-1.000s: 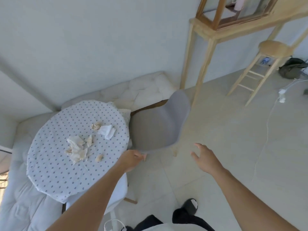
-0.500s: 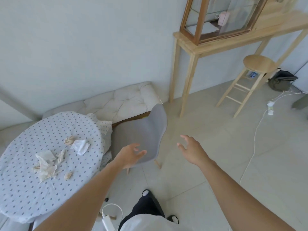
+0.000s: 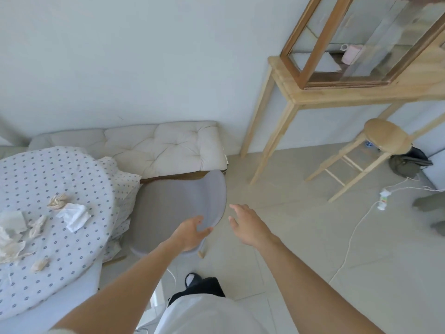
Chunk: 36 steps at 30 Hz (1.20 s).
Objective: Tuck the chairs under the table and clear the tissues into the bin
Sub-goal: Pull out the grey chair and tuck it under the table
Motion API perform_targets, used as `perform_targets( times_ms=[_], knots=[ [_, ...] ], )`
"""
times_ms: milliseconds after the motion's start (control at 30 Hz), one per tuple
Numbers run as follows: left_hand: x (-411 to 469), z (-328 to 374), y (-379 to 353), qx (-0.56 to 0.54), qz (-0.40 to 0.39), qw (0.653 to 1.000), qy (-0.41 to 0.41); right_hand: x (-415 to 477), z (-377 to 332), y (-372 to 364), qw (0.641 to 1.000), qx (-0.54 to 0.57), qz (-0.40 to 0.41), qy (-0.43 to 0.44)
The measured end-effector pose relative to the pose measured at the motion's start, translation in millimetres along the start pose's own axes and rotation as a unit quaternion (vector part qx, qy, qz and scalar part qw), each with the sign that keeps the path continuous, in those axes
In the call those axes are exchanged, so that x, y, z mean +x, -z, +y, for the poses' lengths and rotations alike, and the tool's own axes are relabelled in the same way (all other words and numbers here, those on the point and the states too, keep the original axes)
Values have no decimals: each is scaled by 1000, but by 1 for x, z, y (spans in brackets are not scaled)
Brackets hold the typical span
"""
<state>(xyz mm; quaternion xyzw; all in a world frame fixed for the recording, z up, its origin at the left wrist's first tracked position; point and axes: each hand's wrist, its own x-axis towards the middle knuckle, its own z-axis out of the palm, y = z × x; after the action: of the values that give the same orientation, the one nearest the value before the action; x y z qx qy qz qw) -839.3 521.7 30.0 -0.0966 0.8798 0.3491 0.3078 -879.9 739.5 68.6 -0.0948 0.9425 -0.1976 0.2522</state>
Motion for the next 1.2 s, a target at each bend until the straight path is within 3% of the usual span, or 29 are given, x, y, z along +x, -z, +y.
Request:
perform_targets(
  times_ms=[333,500,700,900,1067,1200],
  knots=[
    [53,10,29,-47,-3,998,41,121,9,31,993,-77,-65,61],
    [65,4,15,-98,28,989,108,183,9,33,973,-142,-136,122],
    [82,28,-17,-190,102,954,206,246,20,36,897,-285,-235,244],
    [107,71,-57,-265,122,913,286,290,29,37,818,-388,-250,342],
    [129,104,-84,-275,170,881,345,302,33,37,790,-414,-250,376],
    [143,116,-98,-267,209,862,376,301,42,36,754,-457,-201,428]
  ],
)
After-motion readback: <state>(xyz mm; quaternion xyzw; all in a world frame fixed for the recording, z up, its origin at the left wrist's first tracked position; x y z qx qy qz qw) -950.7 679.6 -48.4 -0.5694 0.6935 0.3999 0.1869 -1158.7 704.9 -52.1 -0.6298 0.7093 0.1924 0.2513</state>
